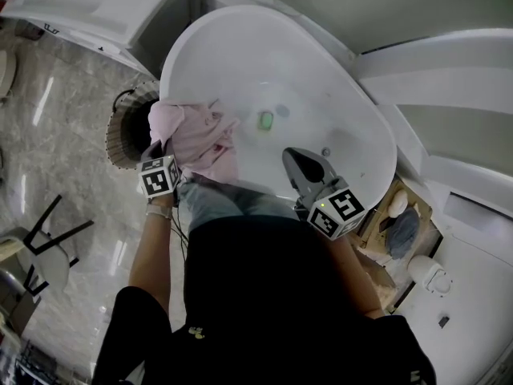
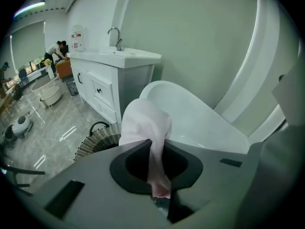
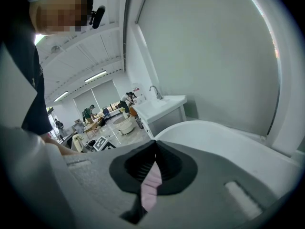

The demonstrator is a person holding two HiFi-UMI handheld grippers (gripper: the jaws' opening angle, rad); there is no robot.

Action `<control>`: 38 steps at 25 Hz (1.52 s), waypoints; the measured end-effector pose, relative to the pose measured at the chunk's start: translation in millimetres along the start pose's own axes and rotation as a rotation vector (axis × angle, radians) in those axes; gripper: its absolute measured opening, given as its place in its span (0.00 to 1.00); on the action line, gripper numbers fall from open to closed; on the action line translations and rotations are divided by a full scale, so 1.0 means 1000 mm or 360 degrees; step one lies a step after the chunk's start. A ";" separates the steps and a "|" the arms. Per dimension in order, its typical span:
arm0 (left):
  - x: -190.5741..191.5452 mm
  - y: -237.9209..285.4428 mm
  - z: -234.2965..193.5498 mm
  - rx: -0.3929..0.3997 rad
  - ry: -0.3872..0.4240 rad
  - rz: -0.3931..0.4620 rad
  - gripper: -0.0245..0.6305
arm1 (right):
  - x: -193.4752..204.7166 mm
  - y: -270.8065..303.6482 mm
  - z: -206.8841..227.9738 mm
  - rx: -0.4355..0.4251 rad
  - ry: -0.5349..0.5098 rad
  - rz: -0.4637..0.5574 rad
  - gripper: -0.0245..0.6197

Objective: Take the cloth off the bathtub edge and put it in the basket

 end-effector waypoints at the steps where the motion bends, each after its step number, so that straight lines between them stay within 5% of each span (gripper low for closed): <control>1: -0.004 -0.008 0.001 0.0000 -0.0005 0.0017 0.12 | -0.002 0.001 -0.002 -0.0014 0.0003 0.0008 0.03; 20: -0.074 -0.195 -0.015 -0.0165 -0.0098 0.0429 0.11 | -0.042 0.028 -0.069 -0.0293 -0.0094 0.0145 0.03; 38: -0.075 -0.337 -0.132 -0.0390 -0.0238 0.0700 0.11 | -0.064 0.090 -0.189 -0.0470 -0.0177 0.0159 0.03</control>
Point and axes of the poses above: the fingertips, and each gripper's own axes: y forward along the fingers, z to its right, x out of its underside, the point moved 1 cm from there along -y, backward along the fingers, and after that the axes turned 1 degree about y, right-handed, at the moved point
